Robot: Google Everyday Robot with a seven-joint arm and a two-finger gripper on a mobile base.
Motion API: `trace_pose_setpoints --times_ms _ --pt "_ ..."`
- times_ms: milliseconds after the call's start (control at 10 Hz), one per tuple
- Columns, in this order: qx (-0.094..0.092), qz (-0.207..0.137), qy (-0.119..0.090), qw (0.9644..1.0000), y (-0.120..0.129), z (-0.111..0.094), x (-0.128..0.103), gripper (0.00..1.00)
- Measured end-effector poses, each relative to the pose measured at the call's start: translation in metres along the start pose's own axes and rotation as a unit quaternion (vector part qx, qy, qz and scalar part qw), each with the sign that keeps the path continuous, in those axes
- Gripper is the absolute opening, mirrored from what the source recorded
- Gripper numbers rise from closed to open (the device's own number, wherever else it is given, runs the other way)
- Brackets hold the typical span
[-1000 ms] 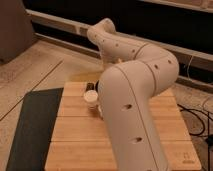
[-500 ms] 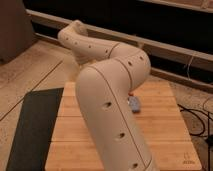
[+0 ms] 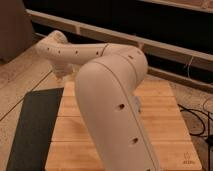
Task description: Move the arm in a circular motion
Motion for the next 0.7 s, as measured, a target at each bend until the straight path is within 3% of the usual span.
trace_pose_setpoints --times_ms 100,300,500,700 --pt "-0.003 0.021 0.002 0.9998 -0.005 0.001 0.022 0.65" --pt "0.014 0.068 0.009 0.9975 -0.039 0.002 0.047 0.65" --pt "0.040 0.144 0.023 0.9885 -0.095 0.003 0.079 0.65" --pt "0.066 0.209 0.038 0.9750 -0.144 0.007 0.102 0.65"
